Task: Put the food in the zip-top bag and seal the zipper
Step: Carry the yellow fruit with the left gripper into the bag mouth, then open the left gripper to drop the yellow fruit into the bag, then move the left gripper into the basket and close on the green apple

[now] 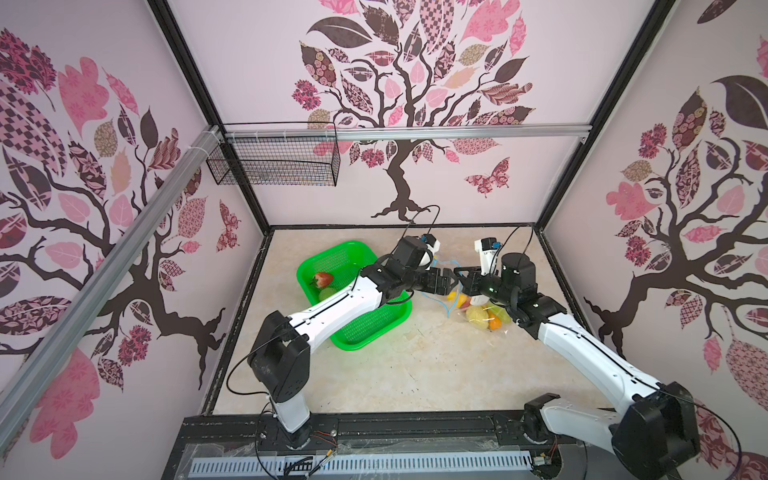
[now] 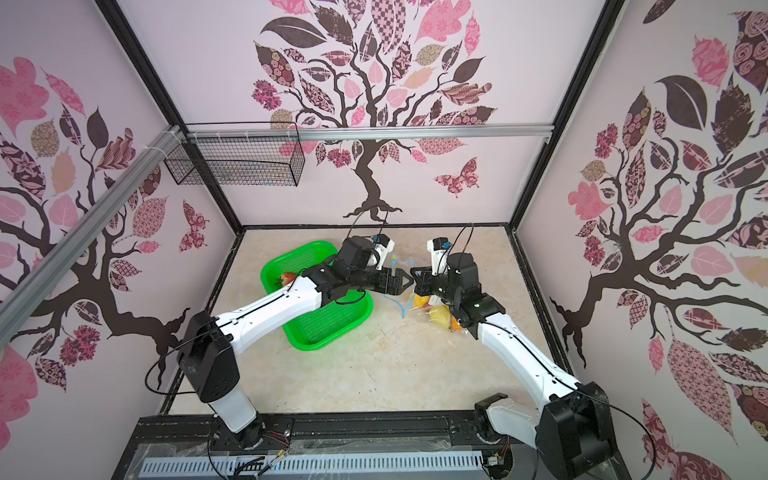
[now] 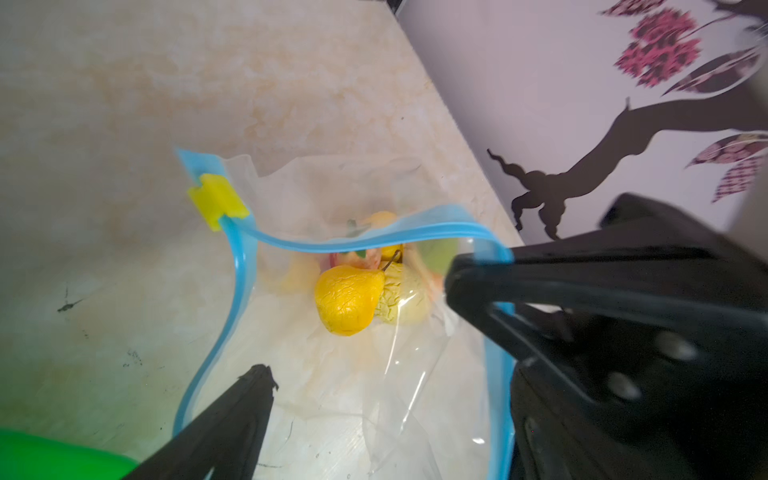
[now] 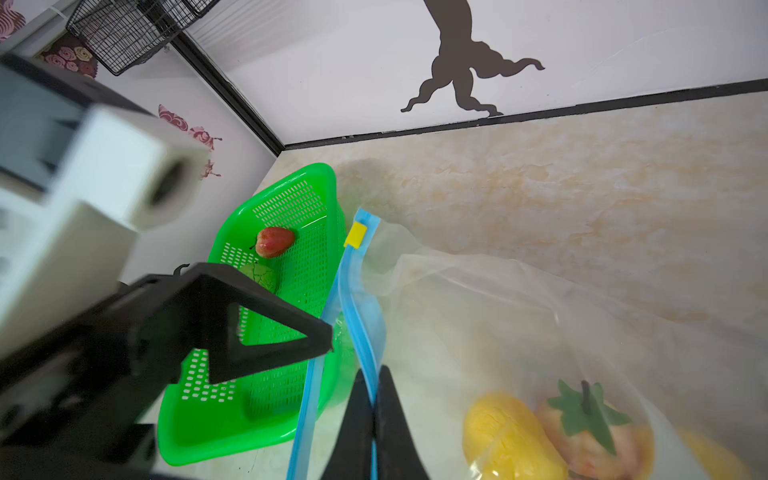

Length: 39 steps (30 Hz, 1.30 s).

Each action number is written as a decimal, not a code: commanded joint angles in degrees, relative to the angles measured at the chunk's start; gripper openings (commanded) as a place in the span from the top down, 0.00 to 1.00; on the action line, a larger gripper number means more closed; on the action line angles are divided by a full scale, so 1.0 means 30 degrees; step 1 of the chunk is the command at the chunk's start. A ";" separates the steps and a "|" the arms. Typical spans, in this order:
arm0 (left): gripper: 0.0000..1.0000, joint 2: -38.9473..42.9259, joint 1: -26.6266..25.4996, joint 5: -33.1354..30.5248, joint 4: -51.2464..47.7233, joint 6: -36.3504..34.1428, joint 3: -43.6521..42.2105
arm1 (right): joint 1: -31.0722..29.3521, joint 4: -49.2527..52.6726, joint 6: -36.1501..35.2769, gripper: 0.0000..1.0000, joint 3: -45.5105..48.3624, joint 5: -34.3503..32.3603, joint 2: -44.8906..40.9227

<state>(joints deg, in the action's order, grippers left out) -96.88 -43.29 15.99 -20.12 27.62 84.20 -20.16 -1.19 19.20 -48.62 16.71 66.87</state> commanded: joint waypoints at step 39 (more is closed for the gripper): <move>0.01 -0.0324 0.8913 -1.1076 -0.7394 -0.2573 -0.3978 | 0.0022 0.0076 -0.0336 1.00 -0.0302 -0.1482 0.0129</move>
<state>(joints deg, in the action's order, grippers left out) -97.19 -16.49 -18.09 -42.70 20.08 70.61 -20.16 -1.10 19.00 -48.62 13.19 66.89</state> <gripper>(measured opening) 0.986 0.050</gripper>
